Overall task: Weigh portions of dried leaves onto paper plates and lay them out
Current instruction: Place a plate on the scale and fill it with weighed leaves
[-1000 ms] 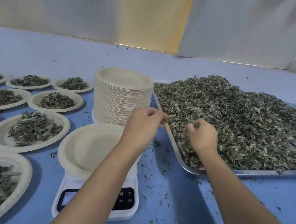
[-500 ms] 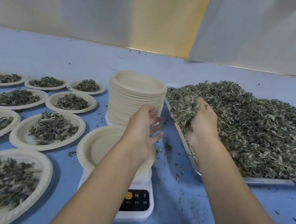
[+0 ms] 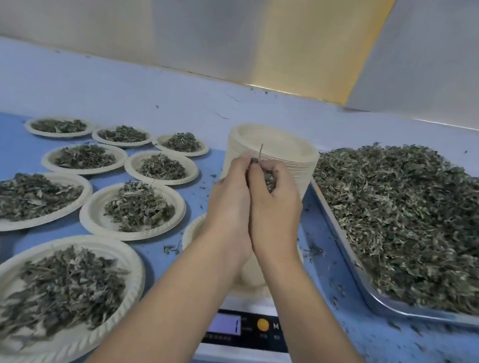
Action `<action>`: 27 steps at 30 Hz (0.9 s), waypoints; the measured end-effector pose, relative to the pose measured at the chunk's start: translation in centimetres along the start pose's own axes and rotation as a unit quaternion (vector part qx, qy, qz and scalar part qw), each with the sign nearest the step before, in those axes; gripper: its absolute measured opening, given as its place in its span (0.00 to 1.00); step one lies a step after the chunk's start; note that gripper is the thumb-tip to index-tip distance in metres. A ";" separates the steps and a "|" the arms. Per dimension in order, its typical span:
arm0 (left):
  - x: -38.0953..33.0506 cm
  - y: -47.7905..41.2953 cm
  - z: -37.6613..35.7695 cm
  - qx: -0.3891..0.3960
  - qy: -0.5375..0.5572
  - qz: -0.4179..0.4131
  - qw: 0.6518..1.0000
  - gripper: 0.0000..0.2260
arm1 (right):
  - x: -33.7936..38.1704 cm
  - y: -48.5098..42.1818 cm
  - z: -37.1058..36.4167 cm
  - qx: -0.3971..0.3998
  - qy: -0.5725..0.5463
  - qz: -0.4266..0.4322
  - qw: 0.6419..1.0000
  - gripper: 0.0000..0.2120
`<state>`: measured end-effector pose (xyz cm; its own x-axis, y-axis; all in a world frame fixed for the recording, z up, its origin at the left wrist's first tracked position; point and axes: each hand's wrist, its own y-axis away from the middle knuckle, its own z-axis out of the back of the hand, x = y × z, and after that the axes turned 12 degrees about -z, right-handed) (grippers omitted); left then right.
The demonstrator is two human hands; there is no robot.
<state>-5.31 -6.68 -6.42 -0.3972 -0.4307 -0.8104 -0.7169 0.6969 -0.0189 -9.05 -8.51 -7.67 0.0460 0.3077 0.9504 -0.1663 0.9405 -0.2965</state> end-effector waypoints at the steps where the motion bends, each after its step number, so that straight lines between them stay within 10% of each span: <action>1: 0.1 -0.1 0.2 -0.003 0.002 -0.005 1.000 0.13 | 0.0 0.2 -0.1 0.005 -0.008 -0.009 1.000 0.07; 27: 1.0 -0.4 1.4 -0.107 -0.007 -0.060 0.992 0.07 | -1.8 0.6 0.0 0.039 0.046 -0.023 0.998 0.04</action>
<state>-4.57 -6.61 -8.07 -0.2940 -0.4945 -0.8179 -0.8650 0.5017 0.0077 -9.23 -8.52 -9.58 0.1450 0.2795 0.9491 -0.2370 0.9412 -0.2410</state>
